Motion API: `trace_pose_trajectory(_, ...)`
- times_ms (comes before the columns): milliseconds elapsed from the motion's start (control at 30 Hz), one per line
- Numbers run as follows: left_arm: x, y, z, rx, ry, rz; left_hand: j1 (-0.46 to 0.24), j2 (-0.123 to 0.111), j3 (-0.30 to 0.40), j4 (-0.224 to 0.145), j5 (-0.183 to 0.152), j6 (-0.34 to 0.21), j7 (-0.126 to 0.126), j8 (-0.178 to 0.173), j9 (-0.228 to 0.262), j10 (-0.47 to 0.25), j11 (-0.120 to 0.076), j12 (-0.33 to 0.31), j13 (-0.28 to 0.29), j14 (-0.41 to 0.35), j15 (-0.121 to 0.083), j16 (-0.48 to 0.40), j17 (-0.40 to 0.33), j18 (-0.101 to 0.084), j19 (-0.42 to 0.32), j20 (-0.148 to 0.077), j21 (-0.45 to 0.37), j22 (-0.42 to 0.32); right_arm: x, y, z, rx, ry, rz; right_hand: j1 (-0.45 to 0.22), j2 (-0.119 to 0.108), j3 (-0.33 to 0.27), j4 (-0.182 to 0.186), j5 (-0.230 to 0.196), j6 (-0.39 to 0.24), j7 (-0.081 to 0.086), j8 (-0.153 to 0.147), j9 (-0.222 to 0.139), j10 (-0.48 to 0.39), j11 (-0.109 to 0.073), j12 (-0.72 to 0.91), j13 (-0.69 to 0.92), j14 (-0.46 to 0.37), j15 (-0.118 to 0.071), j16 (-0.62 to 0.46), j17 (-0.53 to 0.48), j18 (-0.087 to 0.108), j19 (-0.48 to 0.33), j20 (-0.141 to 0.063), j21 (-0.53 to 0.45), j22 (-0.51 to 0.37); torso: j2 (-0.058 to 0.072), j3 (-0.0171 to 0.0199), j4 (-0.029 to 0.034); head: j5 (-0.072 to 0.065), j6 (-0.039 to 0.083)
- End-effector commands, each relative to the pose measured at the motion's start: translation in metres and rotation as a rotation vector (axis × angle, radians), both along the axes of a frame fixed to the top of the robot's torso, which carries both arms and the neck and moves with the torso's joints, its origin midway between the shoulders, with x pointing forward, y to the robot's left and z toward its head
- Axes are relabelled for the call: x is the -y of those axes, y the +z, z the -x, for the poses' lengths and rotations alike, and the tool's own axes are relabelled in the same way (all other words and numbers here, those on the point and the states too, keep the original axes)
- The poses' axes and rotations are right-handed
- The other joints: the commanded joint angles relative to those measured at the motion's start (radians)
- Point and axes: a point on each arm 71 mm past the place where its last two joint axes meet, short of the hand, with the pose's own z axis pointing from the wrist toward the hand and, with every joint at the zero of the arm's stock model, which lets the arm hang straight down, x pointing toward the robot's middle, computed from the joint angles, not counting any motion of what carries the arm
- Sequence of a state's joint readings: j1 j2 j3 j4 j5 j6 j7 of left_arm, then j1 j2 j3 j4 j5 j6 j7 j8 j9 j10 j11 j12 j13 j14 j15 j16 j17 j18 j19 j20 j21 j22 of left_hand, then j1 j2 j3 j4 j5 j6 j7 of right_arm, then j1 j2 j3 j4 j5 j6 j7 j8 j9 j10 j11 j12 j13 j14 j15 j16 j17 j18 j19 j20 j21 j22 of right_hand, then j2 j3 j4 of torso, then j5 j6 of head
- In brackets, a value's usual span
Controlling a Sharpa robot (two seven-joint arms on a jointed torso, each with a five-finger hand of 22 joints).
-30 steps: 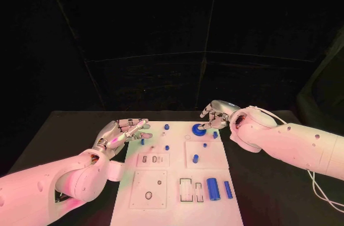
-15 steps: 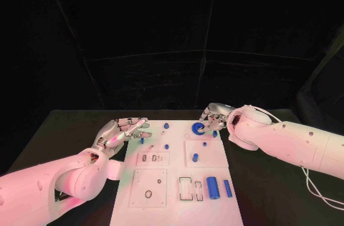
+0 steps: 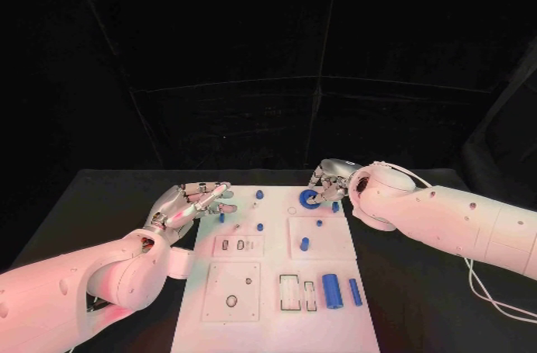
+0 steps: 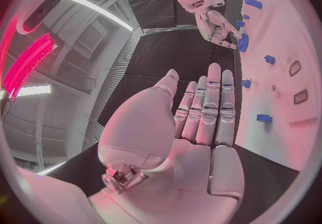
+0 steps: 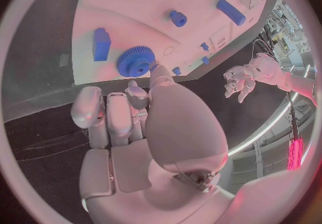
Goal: Assemble the parts on the task board
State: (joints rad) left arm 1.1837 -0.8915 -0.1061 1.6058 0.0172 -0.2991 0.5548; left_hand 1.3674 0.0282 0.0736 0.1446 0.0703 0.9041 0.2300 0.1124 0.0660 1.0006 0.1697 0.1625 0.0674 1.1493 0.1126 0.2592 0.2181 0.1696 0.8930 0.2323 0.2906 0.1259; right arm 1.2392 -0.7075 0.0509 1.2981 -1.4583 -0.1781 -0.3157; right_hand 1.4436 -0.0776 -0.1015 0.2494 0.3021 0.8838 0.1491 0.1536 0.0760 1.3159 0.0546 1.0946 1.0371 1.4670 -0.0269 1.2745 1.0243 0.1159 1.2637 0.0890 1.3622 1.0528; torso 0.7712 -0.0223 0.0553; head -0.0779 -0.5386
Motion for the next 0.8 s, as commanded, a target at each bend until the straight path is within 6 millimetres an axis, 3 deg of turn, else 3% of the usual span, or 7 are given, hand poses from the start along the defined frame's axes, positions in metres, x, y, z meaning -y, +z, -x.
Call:
trace_pose_trajectory(33,0.0018,0.0013,0.0000,0.007,-0.016,0.006,0.008,0.001,0.001,-0.008,0.003,-0.003,0.005,-0.004,-0.001,-0.004,0.005,-0.007,-0.001,-0.005,0.003,-0.006,0.002,0.014,0.005,-0.001,-0.004,-0.002,-0.0013,-0.0002,-0.0009,-0.005,0.012,0.036,0.012,-0.001,0.001,-0.009,0.005,0.003,-0.003,0.004,0.001,0.013,0.000,0.015,0.017,0.025,0.004,0.006,0.003,-0.015,0.006,-0.001,0.005,0.004,0.000,-0.0011,0.0001,-0.001,-0.001)
trace_pose_trajectory(567,0.0010,0.0012,-0.0002,0.006,-0.014,0.005,0.008,0.001,0.001,-0.008,0.003,-0.003,0.005,-0.004,-0.001,-0.004,0.005,-0.007,-0.001,-0.005,0.003,-0.006,0.002,0.014,0.005,-0.001,-0.004,-0.002,-0.0010,-0.0044,-0.0016,-0.044,0.020,0.088,0.020,0.010,0.000,-0.020,0.000,0.015,-0.005,0.012,0.001,0.035,-0.001,0.075,0.084,0.025,0.004,0.011,0.004,-0.017,0.010,-0.001,0.013,0.017,0.003,-0.0019,0.0016,-0.001,-0.004)
trace_pose_trajectory(667,0.0009,0.0011,-0.0003,0.006,-0.014,0.005,0.008,0.001,0.001,-0.008,0.003,-0.003,0.005,-0.004,-0.001,-0.004,0.005,-0.007,-0.001,-0.005,0.003,-0.006,0.002,0.014,0.005,-0.001,-0.004,-0.002,-0.0012,-0.0045,-0.0015,-0.044,0.022,0.089,0.027,0.021,0.006,-0.026,-0.003,0.026,-0.006,0.018,0.002,0.037,-0.002,0.085,0.097,0.024,0.003,0.012,0.003,-0.018,0.011,-0.001,0.015,0.022,0.004,-0.0021,0.0019,-0.002,-0.003)
trace_pose_trajectory(800,0.0009,0.0011,-0.0004,0.006,-0.014,0.005,0.008,0.001,0.001,-0.008,0.003,-0.003,0.005,-0.004,-0.001,-0.004,0.005,-0.007,-0.001,-0.005,0.003,-0.006,0.002,0.014,0.005,-0.001,-0.004,-0.002,-0.0019,-0.0042,-0.0014,-0.039,0.024,0.091,0.045,0.045,0.026,-0.039,-0.036,0.042,-0.008,0.025,0.002,0.039,-0.005,0.097,0.113,0.023,0.001,0.014,0.002,-0.020,0.017,-0.003,0.021,0.035,0.004,-0.0022,0.0039,-0.003,-0.003)
